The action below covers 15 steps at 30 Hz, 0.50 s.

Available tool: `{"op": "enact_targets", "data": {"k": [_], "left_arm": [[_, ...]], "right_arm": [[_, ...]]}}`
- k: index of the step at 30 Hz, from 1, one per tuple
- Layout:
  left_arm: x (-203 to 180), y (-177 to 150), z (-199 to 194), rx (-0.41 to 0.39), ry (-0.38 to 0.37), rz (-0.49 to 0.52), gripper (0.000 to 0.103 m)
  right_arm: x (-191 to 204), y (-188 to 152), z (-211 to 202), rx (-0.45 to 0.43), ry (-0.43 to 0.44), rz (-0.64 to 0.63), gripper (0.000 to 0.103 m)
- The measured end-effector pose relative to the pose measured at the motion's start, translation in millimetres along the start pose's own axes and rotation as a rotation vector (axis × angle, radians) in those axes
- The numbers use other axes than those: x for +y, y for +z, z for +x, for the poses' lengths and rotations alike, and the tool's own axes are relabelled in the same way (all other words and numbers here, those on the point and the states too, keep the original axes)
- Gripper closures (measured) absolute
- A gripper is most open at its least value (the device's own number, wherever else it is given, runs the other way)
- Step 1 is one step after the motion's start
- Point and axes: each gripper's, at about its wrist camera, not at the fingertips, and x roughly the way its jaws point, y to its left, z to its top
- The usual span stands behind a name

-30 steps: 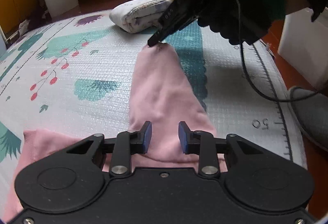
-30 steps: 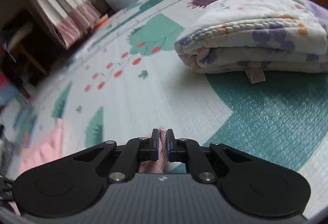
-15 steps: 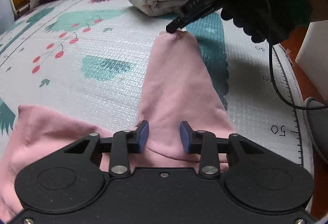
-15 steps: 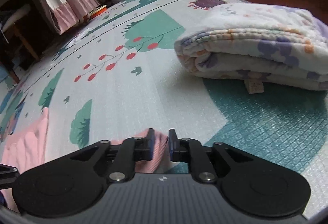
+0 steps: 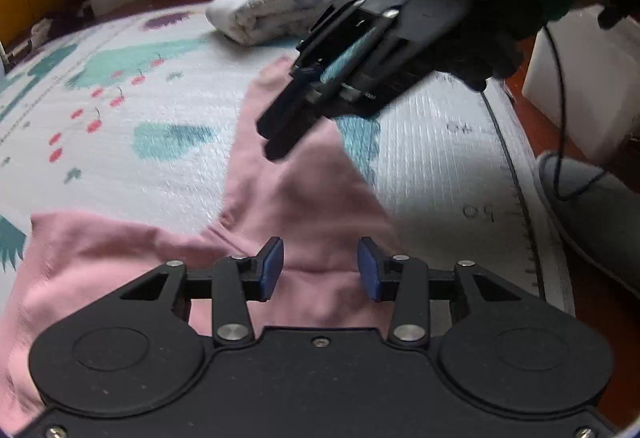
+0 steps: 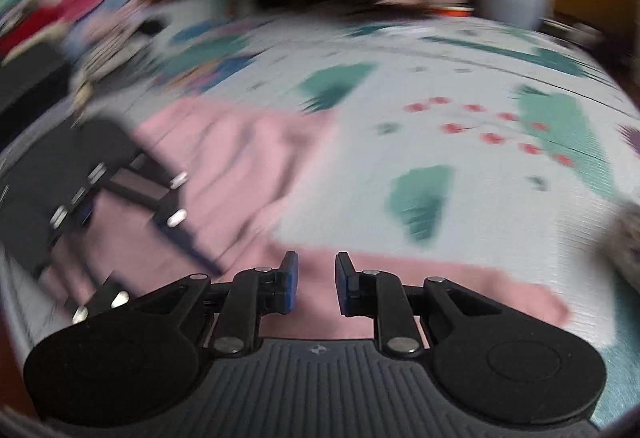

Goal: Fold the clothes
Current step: 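Carry the sleeve cuff with the right tool across the sweatshirt body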

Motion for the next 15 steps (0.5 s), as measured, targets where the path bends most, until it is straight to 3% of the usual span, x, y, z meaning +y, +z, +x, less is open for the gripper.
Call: {"op": "enact_targets", "data": {"k": [3,5,8,10,13,15], "left_arm": [[-1.6,-1.0,5.0,0.017,0.006,0.004,0.06],[-0.5,3.0,2.5,0.019,0.011,0.011,0.057],[-1.9,8.2,-4.8,0.003,-0.004,0.019,0.057],[-8.6,5.8,1.8,0.046,-0.002,0.054,0.057],[-3.5,1.0,4.9,0.05,-0.008,-0.031,0.057],[-3.7,1.6,4.6,0.054,-0.008,-0.036,0.057]], "right_arm": [[-2.1,-17.5,7.5,0.1,-0.064,-0.08,0.081],[-20.8,-21.9,-1.7,0.084,-0.079,0.026,0.081],[-32.9,-23.0,-11.3,0.101,-0.168,0.051,0.081],[-45.0,-27.6,-11.8,0.121,-0.199,0.089,0.084],[-58.7,-30.3,-15.9,0.122,-0.25,0.134,0.086],[-67.8,-32.0,-22.6,0.122,-0.294,0.171,0.088]]}}
